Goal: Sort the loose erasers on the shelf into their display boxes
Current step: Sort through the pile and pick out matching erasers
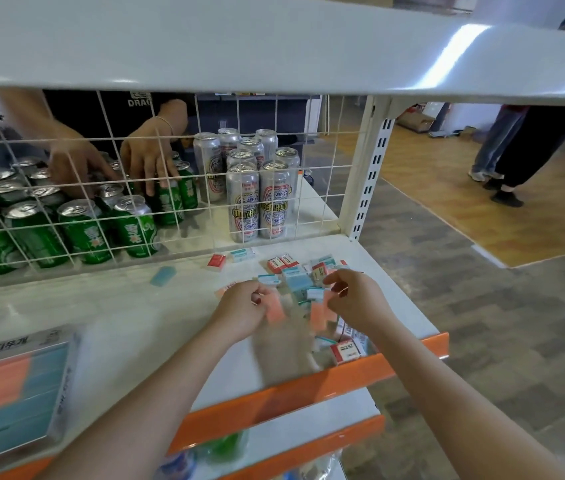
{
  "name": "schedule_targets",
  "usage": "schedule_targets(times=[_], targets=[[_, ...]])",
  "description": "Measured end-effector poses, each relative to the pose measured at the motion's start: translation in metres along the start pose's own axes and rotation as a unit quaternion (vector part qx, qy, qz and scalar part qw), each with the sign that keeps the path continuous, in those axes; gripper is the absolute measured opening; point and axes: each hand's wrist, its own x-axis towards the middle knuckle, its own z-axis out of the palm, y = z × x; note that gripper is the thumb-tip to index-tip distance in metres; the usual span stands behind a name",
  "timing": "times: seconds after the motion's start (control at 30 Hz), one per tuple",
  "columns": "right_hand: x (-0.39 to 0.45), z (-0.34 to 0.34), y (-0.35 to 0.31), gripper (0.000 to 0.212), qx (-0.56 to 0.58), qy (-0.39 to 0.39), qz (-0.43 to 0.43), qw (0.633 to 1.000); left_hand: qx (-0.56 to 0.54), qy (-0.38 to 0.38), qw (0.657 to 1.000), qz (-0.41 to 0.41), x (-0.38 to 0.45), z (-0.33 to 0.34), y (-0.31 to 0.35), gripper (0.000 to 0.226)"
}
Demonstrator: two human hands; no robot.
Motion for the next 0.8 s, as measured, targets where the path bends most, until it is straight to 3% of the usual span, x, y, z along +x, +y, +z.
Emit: schedule_targets(times=[0.23,0.6,0.8], targets=[[-0.007,0.014,-0.022,0.034,0.093,-0.024,-0.005,0.995,-0.055,0.026,0.998,-0.011,-0.017,-0.035,-0.023,0.027],[-0.013,0.061,-0.041,0.029,0.038,-0.061,-0.043,0.996,-0.027,-0.010,0.999,-0.030,-0.036,-0.077,-0.056,0.033],[-0.017,0.073,-0.043,0.025,0.027,-0.057,-0.048,0.997,0.063,-0.030,0.997,0.020,-0.037,-0.070,-0.058,0.032]])
